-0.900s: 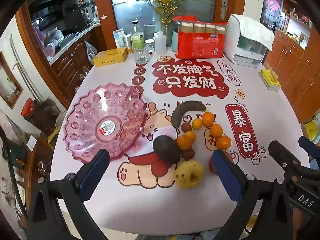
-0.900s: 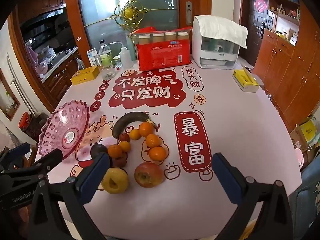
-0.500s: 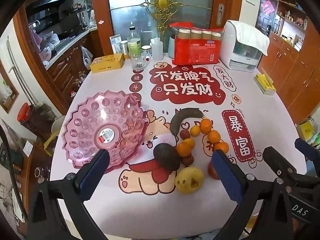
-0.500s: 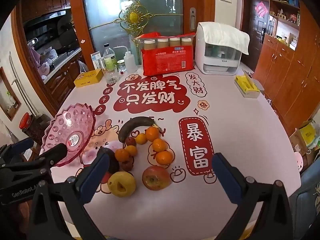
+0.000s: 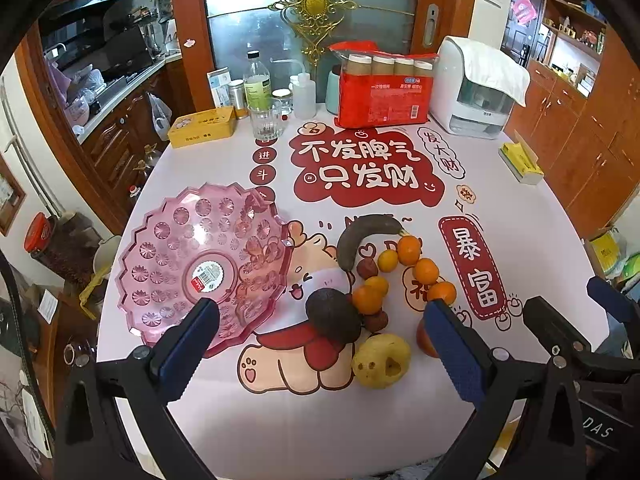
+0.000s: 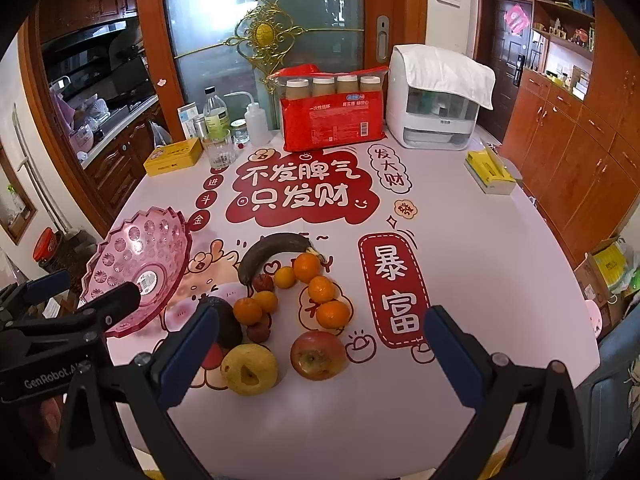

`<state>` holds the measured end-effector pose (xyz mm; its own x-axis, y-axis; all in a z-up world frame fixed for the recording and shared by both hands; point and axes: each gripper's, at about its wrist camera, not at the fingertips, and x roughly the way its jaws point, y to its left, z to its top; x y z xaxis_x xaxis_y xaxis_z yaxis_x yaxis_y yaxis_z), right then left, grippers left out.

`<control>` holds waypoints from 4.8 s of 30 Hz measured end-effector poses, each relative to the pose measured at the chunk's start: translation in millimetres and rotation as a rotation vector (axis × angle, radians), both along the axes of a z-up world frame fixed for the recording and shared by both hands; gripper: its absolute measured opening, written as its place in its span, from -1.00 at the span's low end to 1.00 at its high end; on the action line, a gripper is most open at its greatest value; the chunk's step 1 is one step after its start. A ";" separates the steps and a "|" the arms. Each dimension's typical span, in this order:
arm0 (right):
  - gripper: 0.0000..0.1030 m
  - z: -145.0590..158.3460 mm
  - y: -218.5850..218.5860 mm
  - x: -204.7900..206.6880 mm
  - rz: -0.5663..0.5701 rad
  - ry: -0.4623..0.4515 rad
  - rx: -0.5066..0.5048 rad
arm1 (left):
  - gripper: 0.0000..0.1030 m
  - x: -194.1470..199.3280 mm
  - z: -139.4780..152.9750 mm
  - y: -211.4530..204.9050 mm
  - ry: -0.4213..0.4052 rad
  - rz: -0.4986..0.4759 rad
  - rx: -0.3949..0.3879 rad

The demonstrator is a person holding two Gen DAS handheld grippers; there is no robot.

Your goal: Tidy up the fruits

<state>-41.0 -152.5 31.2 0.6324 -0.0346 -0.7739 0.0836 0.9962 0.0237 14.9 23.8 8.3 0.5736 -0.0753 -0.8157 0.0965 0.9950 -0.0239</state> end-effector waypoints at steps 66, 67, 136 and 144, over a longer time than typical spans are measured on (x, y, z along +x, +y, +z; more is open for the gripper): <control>0.79 -40.1 -51.7 24.4 0.138 0.121 -0.015 | 0.97 13.2 -35.2 -47.4 0.058 0.062 -0.041; 0.78 -43.2 -53.3 26.2 0.148 0.130 -0.014 | 0.97 13.1 -39.5 -50.8 0.066 0.067 -0.038; 0.39 -186.7 2.6 54.4 0.628 0.221 -0.069 | 0.43 37.5 -215.1 -57.0 0.468 0.303 -0.243; 0.35 -184.6 -4.9 51.6 0.634 0.205 0.001 | 0.42 20.1 -211.6 -41.5 0.471 0.321 -0.238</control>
<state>10.5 -157.3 -153.4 0.3705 0.2960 -0.8804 -0.5154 0.8540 0.0702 35.0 -17.7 -203.3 0.1801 -0.1695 -0.9689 -0.2819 0.9348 -0.2159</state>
